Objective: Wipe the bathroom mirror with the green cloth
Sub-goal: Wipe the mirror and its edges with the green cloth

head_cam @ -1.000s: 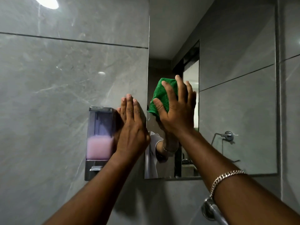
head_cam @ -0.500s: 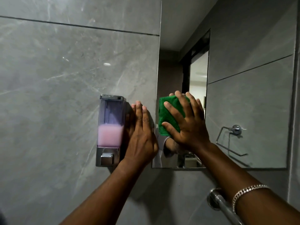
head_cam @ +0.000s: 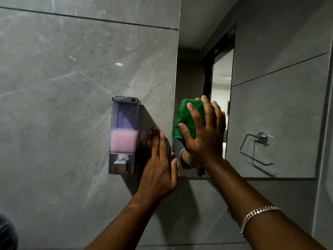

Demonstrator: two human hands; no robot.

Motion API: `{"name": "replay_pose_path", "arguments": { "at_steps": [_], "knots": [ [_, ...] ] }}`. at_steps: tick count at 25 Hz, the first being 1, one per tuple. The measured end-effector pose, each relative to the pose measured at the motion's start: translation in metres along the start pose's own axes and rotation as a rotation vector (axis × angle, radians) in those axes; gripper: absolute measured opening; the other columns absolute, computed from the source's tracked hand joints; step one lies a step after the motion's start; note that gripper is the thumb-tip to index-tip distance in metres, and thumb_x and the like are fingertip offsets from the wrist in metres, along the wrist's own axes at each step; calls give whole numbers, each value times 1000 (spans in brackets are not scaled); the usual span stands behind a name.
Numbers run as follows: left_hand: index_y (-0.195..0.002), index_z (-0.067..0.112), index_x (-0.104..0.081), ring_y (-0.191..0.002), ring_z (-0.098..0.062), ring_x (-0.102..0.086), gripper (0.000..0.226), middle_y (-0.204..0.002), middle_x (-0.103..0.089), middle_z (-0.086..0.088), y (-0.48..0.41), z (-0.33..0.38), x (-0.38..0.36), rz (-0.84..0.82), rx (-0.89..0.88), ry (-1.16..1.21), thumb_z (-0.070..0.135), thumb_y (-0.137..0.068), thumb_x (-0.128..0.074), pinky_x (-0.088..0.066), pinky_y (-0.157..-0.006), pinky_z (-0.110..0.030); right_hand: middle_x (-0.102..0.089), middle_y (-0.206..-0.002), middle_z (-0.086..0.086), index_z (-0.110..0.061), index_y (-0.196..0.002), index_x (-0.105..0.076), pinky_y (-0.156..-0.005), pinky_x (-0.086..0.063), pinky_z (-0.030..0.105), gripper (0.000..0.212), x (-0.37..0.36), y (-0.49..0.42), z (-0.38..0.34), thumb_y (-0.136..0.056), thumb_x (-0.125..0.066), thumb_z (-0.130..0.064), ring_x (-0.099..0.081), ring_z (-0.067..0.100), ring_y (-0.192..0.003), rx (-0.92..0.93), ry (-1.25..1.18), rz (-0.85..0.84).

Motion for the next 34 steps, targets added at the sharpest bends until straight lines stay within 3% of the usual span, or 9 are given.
{"name": "replay_pose_path", "arguments": {
  "at_steps": [2, 5, 9, 14, 18, 19, 23, 27, 34],
  "knots": [
    [-152, 6, -1, -152, -26, 6, 76, -162, 6, -16, 14, -2, -2, -31, 1, -48, 41, -94, -34, -10, -123, -44, -22, -159, 6, -36, -145, -31, -116, -20, 56, 60, -3, 13, -7, -92, -41, -60, -21, 34, -145, 54, 1, -16],
    [-151, 2, -4, -151, -32, 5, 79, -163, 4, -19, 38, -10, -4, -77, -11, -133, 47, -93, -33, -10, -121, -50, -25, -157, 4, -35, -143, -37, -115, -23, 58, 59, 1, 40, 12, -91, -44, -61, -23, 33, -145, 265, -6, -47],
    [-151, 3, -6, -151, -33, -1, 84, -163, -4, -20, 61, -24, -5, -126, -16, -277, 54, -91, -35, -15, -119, -49, -26, -157, 6, -33, -143, -37, -115, -25, 54, 58, 0, 43, -5, -91, -46, -58, -26, 34, -143, -43, -39, 10],
    [-150, 1, -13, -150, -36, -7, 86, -162, -7, -21, 82, -43, -8, -151, -118, -328, 53, -89, -43, -15, -121, -49, -29, -156, 3, -34, -141, -42, -115, -25, 57, 57, 3, 88, 5, -89, -52, -58, -28, 33, -144, 270, -34, -52],
    [-150, -1, -12, -150, -37, -5, 84, -162, -5, -23, 81, -49, -6, -193, -138, -373, 53, -90, -38, -11, -122, -49, -29, -156, 7, -31, -143, -40, -115, -26, 54, 58, -2, 108, -18, -91, -53, -54, -25, 32, -145, -187, -67, 43],
    [-150, -1, -12, -150, -37, -4, 84, -161, -5, -24, 81, -49, -6, -196, -149, -379, 52, -90, -37, -9, -122, -48, -28, -157, 7, -32, -144, -38, -116, -24, 54, 60, -4, 117, -27, -90, -53, -54, -23, 33, -146, -194, -70, 35],
    [-150, 0, -8, -150, -38, -4, 80, -161, -5, -25, 81, -54, -4, -194, -230, -354, 47, -91, -35, -10, -121, -50, -24, -158, 6, -35, -145, -34, -114, -26, 59, 62, -6, 157, -18, -90, -53, -56, -21, 35, -147, 118, -28, -103],
    [-151, 2, -4, -151, -35, -5, 79, -163, 3, -17, 73, -48, -1, -184, -270, -310, 46, -91, -31, -19, -118, -53, -25, -156, 9, -33, -145, -35, -115, -26, 57, 59, -4, 164, -4, -92, -55, -51, -23, 36, -146, -70, -19, -48],
    [-148, -6, -6, -150, -38, 0, 80, -160, 2, -26, 15, 0, 10, -72, -350, -152, 39, -91, -39, -6, -123, -49, -24, -158, 12, -25, -143, -41, -114, -31, 54, 51, 10, 164, 28, -96, -52, -43, -21, 32, -147, -385, -110, 66]
  ]
}}
Point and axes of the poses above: each hand's wrist, its own y-axis away from the middle knuckle, its own x-axis out of the back of the hand, z = x × y, the point moved 1 cm from there along -y, towards the middle knuckle
